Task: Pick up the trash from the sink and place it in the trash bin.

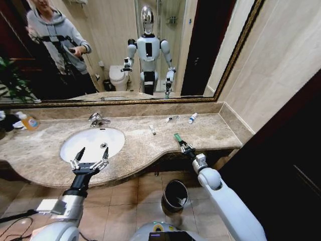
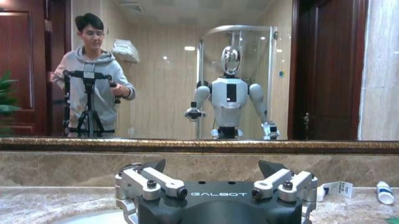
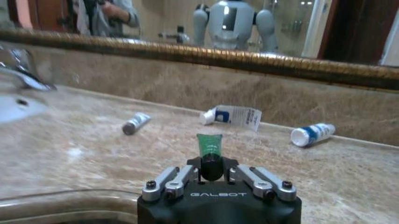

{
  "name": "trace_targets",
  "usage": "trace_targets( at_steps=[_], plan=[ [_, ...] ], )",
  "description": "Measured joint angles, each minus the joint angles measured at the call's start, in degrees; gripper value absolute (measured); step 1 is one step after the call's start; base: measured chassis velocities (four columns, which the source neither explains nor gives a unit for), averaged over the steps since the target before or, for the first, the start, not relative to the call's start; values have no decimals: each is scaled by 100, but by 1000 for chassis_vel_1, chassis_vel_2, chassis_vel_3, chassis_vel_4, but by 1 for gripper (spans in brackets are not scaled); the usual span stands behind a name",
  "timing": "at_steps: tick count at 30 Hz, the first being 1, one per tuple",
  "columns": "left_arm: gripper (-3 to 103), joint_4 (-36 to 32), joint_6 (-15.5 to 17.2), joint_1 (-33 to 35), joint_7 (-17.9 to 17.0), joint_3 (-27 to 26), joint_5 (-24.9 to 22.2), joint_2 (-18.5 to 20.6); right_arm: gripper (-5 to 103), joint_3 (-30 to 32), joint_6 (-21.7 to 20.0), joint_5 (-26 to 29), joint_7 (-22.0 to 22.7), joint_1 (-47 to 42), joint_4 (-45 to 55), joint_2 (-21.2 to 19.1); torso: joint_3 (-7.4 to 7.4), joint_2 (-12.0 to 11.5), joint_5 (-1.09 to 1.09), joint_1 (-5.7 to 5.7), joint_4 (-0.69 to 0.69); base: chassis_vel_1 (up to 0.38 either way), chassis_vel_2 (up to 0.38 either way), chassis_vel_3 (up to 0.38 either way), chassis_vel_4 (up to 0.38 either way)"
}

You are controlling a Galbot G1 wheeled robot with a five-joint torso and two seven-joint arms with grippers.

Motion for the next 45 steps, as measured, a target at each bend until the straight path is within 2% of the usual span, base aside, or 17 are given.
trace_targets(
  at_steps=[3,6,7,8,12,13,15,17,23,25,27,31,32,34,35,38,45],
  plan=[
    [100,0,0,0,0,-1,0,0,20,171,233,57,-24,-426,324,-84,0,0,2,0,0,0,0,0,0],
    [100,0,0,0,0,0,0,0,20,483,785,88,26,-1396,872,-157,0,1,1,-1,0,0,0,0,0],
    [100,0,0,0,0,0,0,0,20,483,785,88,26,-1396,872,-157,0,1,1,-1,0,0,0,0,0],
    [100,0,0,0,0,0,0,0,20,522,988,63,79,-1645,977,-143,-1,1,0,-1,-1,0,0,0,0],
    [100,0,0,0,0,0,0,0,20,548,1547,-179,159,-2469,1158,-36,-1,1,1,-1,0,0,0,0,0],
    [100,0,0,0,1,0,0,0,20,507,1812,-387,171,-2890,1171,33,-1,1,0,-1,-2,0,0,0,0],
    [100,0,0,0,0,0,0,0,20,485,1925,-465,151,-3041,1158,64,-1,1,1,-1,-1,0,0,0,0],
    [100,0,0,0,1,0,0,0,20,382,2308,-776,55,-3415,998,158,-1,1,-1,-1,-1,0,0,0,0],
    [100,0,0,0,0,0,0,0,20,153,2594,-1147,-3,-3641,523,278,0,1,0,-1,0,0,0,0,0],
    [100,0,0,0,0,0,0,0,20,82,2702,-1308,-70,-3543,-79,370,0,1,0,-1,0,0,0,0,0],
    [100,0,0,0,0,0,0,0,20,75,2718,-1337,-89,-3492,-242,392,0,1,1,-1,0,0,0,0,0],
    [100,0,0,0,1,1,0,0,20,-65,2584,-1518,-262,-2822,-1583,549,0,1,0,-1,0,0,0,0,0],
    [100,0,0,0,1,1,0,0,20,-65,2584,-1518,-262,-2822,-1583,549,0,1,0,-1,0,0,0,0,0],
    [100,0,0,0,1,0,0,0,20,-181,2234,-1528,-487,-2243,-2344,662,0,0,1,0,0,0,0,0,0],
    [100,0,0,0,1,0,0,0,20,-181,2234,-1528,-487,-2243,-2344,662,0,0,1,0,0,0,0,0,0],
    [100,0,0,0,0,0,0,0,20,-364,1793,-1517,-520,-1563,-3072,898,1,0,1,0,1,0,0,0,0],
    [100,0,0,0,0,0,0,0,20,-526,1475,-2102,-659,-591,-4217,1239,1,0,-1,0,0,0,0,0,0]
  ],
)
